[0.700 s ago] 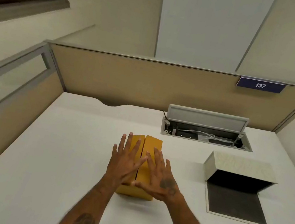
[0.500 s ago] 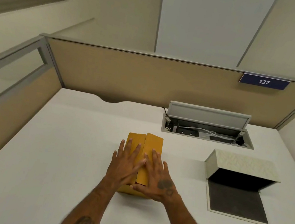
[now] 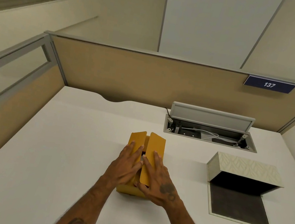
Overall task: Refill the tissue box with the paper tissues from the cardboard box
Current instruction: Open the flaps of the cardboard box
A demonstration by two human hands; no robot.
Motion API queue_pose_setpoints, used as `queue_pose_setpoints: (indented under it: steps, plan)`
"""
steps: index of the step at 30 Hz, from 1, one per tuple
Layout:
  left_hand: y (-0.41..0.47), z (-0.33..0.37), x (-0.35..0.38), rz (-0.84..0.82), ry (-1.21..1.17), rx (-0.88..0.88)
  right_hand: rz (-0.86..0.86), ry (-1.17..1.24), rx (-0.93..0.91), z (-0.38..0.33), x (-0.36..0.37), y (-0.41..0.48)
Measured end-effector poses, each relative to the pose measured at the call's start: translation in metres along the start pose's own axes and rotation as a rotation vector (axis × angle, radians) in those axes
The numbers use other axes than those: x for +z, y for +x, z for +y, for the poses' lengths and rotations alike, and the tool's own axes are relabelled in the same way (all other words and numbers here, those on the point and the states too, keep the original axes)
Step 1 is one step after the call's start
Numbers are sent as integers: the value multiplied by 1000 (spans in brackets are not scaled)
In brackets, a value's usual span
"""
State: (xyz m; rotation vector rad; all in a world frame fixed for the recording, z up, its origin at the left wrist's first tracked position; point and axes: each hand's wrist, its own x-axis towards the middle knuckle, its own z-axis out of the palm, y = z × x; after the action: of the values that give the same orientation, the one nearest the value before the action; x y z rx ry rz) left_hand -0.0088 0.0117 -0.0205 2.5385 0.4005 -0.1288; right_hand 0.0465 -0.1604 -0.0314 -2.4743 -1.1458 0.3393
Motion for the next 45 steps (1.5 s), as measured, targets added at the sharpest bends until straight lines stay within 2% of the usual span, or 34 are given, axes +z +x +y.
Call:
queue_pose_setpoints:
  steps: [5,10,15,20,25,28,33,42,45]
  plan:
    - [-3,-14,-23,-21,-147,37,37,51,-53,7,-18,-10]
    - [-11,-42,-54,42,-272,-33,130,22,-22,25,-41,-20]
    - [-16,-78,-64,121,-198,-126,158,47,256,53,-49,-24]
    - [-19,-86,-37,64,-50,-163,9,-134,409,61,-42,-14]
    - [-12,-60,-14,42,-155,-222,5,93,511,38,-36,-3]
    - [-7,-45,-7,-4,-249,-209,-26,204,518,24,-30,4]
    - [1,-38,3,7,-214,-242,-26,273,545,14,-21,14]
    - [0,-39,-2,-40,-234,-216,-103,257,495,23,-25,17]
    - [-1,-42,-10,-63,-225,-202,-100,145,500,32,-31,23]
